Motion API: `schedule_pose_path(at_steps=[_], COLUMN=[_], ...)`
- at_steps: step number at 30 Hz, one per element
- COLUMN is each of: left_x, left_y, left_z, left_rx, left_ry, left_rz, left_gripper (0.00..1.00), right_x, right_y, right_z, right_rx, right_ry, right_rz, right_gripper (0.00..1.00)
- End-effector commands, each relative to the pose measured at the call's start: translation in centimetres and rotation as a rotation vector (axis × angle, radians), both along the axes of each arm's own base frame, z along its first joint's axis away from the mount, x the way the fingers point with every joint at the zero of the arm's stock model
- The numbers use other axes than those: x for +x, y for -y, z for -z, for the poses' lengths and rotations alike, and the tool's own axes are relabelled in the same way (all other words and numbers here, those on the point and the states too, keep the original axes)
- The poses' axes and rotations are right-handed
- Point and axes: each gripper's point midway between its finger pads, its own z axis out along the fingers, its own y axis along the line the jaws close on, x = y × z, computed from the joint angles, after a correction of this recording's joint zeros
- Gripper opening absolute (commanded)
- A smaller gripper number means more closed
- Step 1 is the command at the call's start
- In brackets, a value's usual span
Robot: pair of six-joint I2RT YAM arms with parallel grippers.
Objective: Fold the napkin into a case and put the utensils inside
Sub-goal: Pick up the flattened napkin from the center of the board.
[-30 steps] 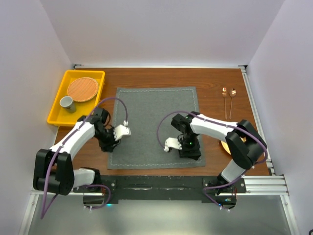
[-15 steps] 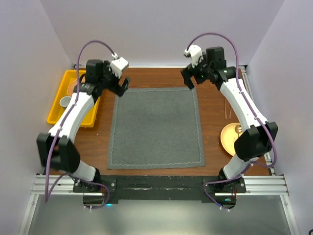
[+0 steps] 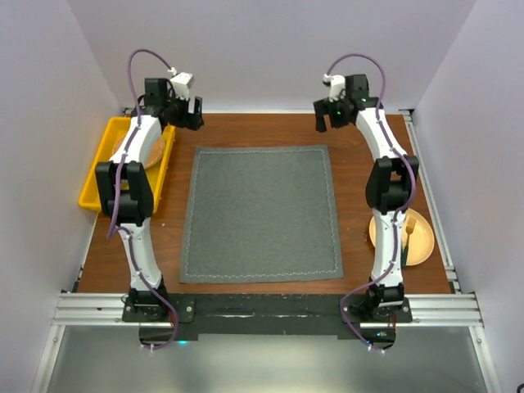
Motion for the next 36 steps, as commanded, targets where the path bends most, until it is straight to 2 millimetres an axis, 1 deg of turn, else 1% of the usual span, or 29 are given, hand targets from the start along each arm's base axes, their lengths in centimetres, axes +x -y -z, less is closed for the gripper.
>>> schedule_pose_path(at_steps=[1, 2, 3, 4, 5, 6, 9, 13, 20, 21, 24, 25, 29, 30, 33, 34, 36], left_x=[1.2, 1.2, 1.3, 1.3, 1.2, 1.2, 1.0, 1.0, 1.1, 1.1, 1.2, 1.3, 1.1, 1.0, 0.9, 0.8, 0.7], left_y=[0.2, 0.1, 0.1, 0.2, 0.2, 0.2, 0.4, 0.5, 0.3, 0.2, -0.1, -0.3, -0.5, -0.5, -0.5, -0.6, -0.9], left_z=[-0.1, 0.3, 1.0, 1.2, 1.7, 1.9, 2.5, 2.7, 3.7, 3.9, 4.5, 4.7, 6.3, 6.7, 7.3, 7.7, 8.0], left_rx=[-0.017, -0.013, -0.013, -0.011, -0.006, -0.005, 0.001, 0.002, 0.012, 0.015, 0.033, 0.038, 0.049, 0.053, 0.059, 0.065, 0.08], left_ry=[0.017, 0.011, 0.0, -0.003, -0.011, -0.016, -0.026, -0.029, -0.049, -0.052, -0.065, -0.069, -0.105, -0.118, -0.131, -0.14, -0.147], left_rz=[0.034, 0.035, 0.041, 0.046, 0.056, 0.061, 0.08, 0.09, 0.086, 0.086, 0.078, 0.072, 0.069, 0.074, 0.082, 0.084, 0.078], left_gripper=[0.84, 0.8, 0.79, 0.78, 0.76, 0.75, 0.74, 0.73, 0.73, 0.73, 0.73, 0.72, 0.68, 0.66, 0.63, 0.62, 0.6], right_x=[-0.6, -0.5, -0.4, -0.3, -0.3, -0.2, 0.2, 0.4, -0.2, -0.3, -0.8, -0.8, -1.2, -1.2, -1.4, -1.3, -1.2], right_y=[2.4, 2.7, 2.9, 2.9, 3.0, 3.0, 3.2, 2.9, 3.0, 3.0, 2.8, 2.6, 1.6, 1.5, 1.2, 1.1, 1.0], right_z=[1.4, 1.9, 2.9, 3.5, 4.0, 4.9, 5.9, 7.5, 9.9, 10.0, 10.5, 10.6, 10.2, 10.0, 9.9, 9.7, 9.6], right_rx=[-0.002, -0.013, -0.014, -0.017, -0.023, -0.027, -0.035, -0.031, -0.045, -0.046, -0.037, -0.032, 0.01, 0.017, 0.035, 0.037, 0.044], right_ry=[-0.031, -0.032, -0.041, -0.049, -0.055, -0.067, -0.069, -0.088, -0.142, -0.148, -0.167, -0.171, -0.172, -0.169, -0.172, -0.167, -0.167], right_rz=[0.012, 0.016, 0.017, 0.017, 0.014, 0.013, 0.012, -0.002, -0.011, -0.013, -0.022, -0.026, -0.059, -0.064, -0.079, -0.081, -0.081], right_gripper=[0.88, 0.85, 0.83, 0.8, 0.73, 0.7, 0.61, 0.57, 0.55, 0.54, 0.45, 0.4, 0.29, 0.22, 0.08, 0.02, 0.0])
